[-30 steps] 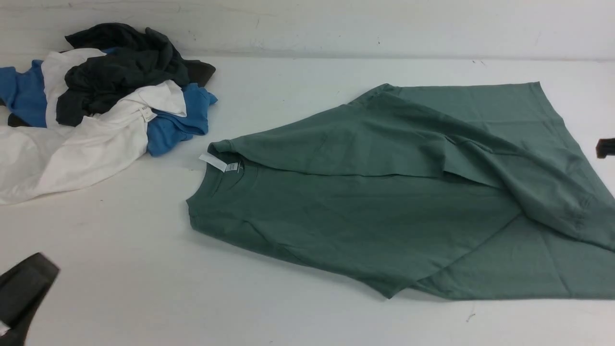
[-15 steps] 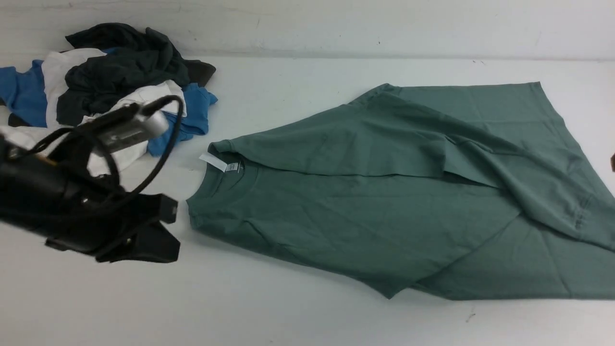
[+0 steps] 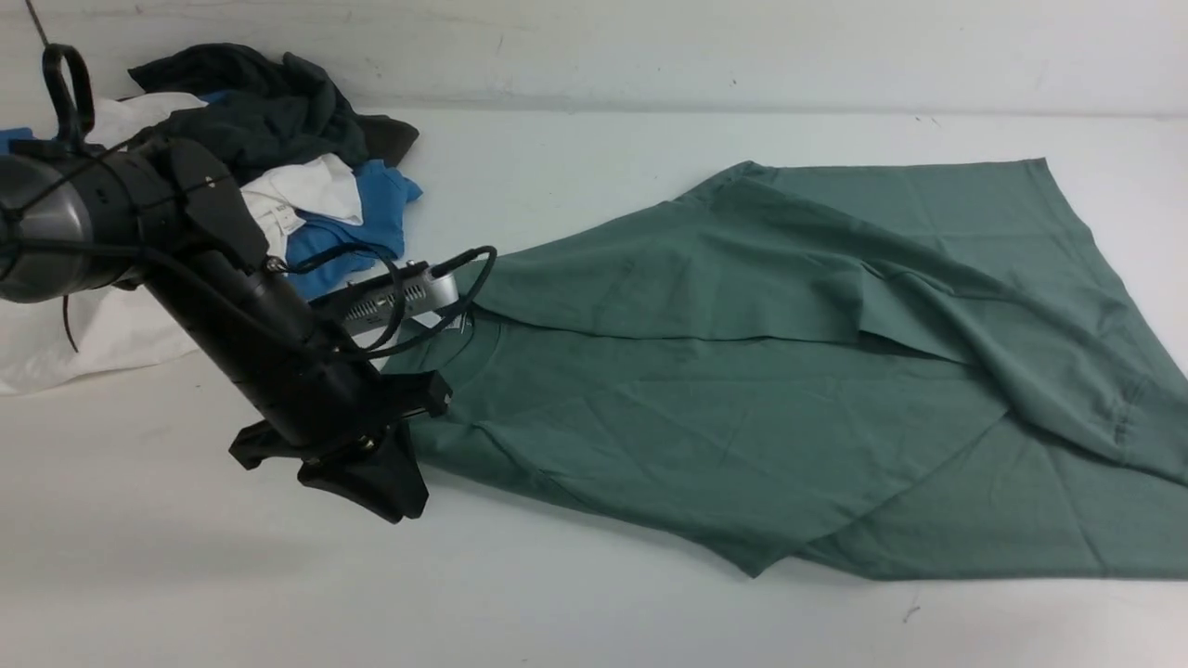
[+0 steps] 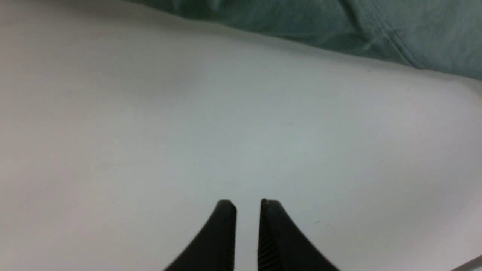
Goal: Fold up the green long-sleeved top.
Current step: Use both arms simultaneously to clamp the lower edge of the clothing fabric
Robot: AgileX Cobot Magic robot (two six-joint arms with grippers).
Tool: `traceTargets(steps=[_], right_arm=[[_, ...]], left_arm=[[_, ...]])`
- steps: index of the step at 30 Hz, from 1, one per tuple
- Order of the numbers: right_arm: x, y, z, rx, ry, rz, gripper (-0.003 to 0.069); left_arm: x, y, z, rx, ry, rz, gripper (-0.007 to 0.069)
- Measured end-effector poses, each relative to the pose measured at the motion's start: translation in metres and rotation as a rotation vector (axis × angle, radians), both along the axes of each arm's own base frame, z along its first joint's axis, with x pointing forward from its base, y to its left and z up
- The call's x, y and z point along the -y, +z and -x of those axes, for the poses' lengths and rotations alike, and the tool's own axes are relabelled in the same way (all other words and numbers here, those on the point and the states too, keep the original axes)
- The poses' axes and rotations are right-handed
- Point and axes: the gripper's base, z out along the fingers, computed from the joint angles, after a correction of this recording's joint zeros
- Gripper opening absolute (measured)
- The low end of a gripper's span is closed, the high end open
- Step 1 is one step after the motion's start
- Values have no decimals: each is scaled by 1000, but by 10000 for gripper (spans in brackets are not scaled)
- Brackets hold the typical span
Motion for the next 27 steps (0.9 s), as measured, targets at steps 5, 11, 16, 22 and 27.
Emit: traceTargets(steps=[5,11,16,22,27], right_arm=[[0,-1,-1,10,-2,-2,422],[0,-1,-1,13,-2,-1,422],[0,-1,-2,29,-6,-5,422],[-2,0,-4,46,-6,-21,422],[-2,0,-4,52,-1,-22,422]], left_arm=[[33,0,0,77,1,-14,126],[48,4,-4,119,70,-11,227],[49,-3,-8,81,157,-19,348],[53,-25,-20,66,270,16,375],[54,-26,-25,70,317,54,375]])
